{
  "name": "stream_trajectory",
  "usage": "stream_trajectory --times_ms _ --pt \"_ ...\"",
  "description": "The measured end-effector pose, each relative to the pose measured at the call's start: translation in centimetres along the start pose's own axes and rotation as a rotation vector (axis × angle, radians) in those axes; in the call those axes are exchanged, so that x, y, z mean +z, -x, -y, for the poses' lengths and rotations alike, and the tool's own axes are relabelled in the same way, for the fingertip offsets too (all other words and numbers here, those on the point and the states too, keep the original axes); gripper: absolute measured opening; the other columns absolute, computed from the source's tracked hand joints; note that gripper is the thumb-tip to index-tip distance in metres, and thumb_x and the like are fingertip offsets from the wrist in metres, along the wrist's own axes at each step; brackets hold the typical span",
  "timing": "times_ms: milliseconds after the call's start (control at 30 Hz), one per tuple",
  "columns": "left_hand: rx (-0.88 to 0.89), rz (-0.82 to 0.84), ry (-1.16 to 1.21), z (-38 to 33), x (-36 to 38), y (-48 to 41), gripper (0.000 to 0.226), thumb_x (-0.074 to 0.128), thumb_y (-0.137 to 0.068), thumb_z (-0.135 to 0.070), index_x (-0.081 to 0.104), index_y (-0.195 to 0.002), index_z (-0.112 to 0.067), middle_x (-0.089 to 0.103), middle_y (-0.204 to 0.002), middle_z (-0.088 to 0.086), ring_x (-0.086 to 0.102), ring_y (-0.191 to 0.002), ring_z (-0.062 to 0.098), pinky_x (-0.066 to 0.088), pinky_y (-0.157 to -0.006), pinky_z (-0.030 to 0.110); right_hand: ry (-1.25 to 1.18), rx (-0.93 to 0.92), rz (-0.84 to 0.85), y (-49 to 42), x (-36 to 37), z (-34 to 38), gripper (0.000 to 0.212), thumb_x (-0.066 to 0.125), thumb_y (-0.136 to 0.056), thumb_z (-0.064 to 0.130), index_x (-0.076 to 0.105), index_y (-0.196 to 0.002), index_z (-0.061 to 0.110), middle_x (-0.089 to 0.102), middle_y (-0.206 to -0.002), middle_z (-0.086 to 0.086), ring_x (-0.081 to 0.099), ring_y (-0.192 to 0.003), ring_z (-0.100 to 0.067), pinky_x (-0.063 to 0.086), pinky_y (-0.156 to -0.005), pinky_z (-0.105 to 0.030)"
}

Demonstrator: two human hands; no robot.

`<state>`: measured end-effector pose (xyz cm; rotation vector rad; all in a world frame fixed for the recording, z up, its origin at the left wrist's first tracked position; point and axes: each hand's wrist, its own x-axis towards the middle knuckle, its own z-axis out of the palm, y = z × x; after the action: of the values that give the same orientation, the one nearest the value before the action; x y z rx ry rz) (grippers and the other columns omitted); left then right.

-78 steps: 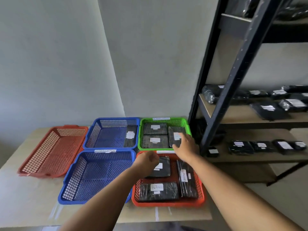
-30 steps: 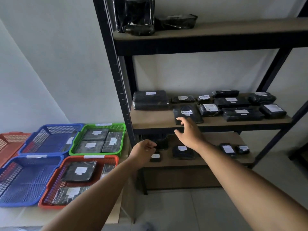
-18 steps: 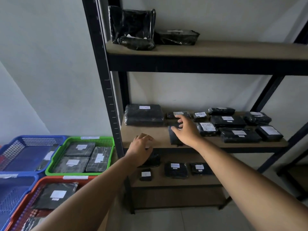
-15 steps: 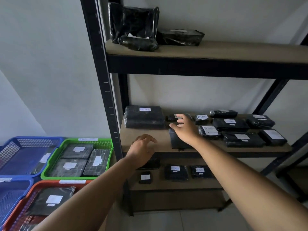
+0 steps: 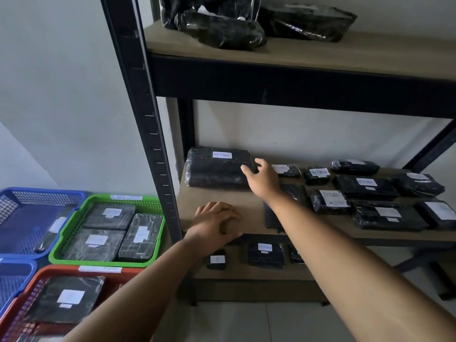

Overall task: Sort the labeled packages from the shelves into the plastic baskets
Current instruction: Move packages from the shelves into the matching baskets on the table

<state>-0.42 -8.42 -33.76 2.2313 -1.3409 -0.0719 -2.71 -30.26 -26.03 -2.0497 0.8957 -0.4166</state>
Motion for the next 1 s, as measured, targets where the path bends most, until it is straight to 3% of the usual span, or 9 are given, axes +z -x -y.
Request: stream_trajectory --times_ms 200,333,500,633,767,1000 --pt "-0.016 -0.017 0.007 -0.3 -0.2 0.0 0.047 0.065 -0.087 -0.074 0.066 -0.129 -0.053 0.049 -0.141 -0.033 0.038 -0.138 -0.001 0.027 -0.119 0.031 0.046 0.036 0.026 -1.6 1.4 0.0 0.075 0.081 -0.089 0.046 0.056 -0.147 0.007 0.066 -0.141 -0.013 0.059 -0.134 -0.032 0.046 -0.107 -0.035" --pt "-0.027 -0.028 -0.005 -0.6 -0.3 0.0 0.046 0.068 -0.086 -0.071 0.067 -0.128 -0.053 0.051 -0.139 -0.032 0.042 -0.136 0.000 0.031 -0.118 0.032 0.122 0.041 0.053 -1.1 1.7 -0.6 0.055 0.079 -0.090 0.048 0.065 -0.124 0.008 0.073 -0.123 -0.014 0.067 -0.117 -0.035 0.049 -0.087 -0.033" --pt "-0.031 -0.034 -0.029 -0.9 -0.3 0.0 0.045 0.068 -0.086 -0.071 0.067 -0.128 -0.053 0.051 -0.139 -0.032 0.043 -0.136 0.000 0.032 -0.120 0.035 0.098 0.056 0.057 0.7 1.0 -0.4 0.070 0.080 -0.093 0.038 0.045 -0.143 0.004 0.062 -0.140 -0.017 0.061 -0.126 -0.035 0.034 -0.082 -0.026" --pt "-0.030 -0.056 -0.013 -1.1 -0.3 0.1 0.044 0.070 -0.086 -0.068 0.068 -0.126 -0.053 0.052 -0.138 -0.032 0.043 -0.135 -0.001 0.032 -0.119 0.034 0.018 -0.008 -0.005 1.9 0.8 -1.4 0.057 0.088 -0.086 0.025 0.047 -0.121 0.007 0.066 -0.120 -0.009 0.061 -0.099 -0.023 0.033 -0.075 -0.021" --pt "-0.021 -0.064 -0.039 -1.3 -0.3 0.2 0.044 0.070 -0.087 -0.069 0.068 -0.128 -0.053 0.052 -0.138 -0.032 0.043 -0.135 -0.003 0.031 -0.118 0.030 -0.031 -0.101 -0.058 3.1 1.1 -2.4 0.059 0.092 -0.080 0.021 0.042 -0.109 0.014 0.061 -0.108 0.000 0.059 -0.095 -0.019 0.043 -0.081 -0.028" --pt "-0.031 -0.073 -0.045 -1.3 -0.3 0.2 0.043 0.069 -0.087 -0.070 0.067 -0.127 -0.053 0.052 -0.137 -0.033 0.043 -0.134 -0.003 0.031 -0.117 0.028 -0.045 -0.135 -0.057 3.3 1.2 -3.0 0.062 0.094 -0.078 0.021 0.040 -0.109 0.013 0.061 -0.107 0.000 0.061 -0.094 -0.019 0.049 -0.081 -0.031"
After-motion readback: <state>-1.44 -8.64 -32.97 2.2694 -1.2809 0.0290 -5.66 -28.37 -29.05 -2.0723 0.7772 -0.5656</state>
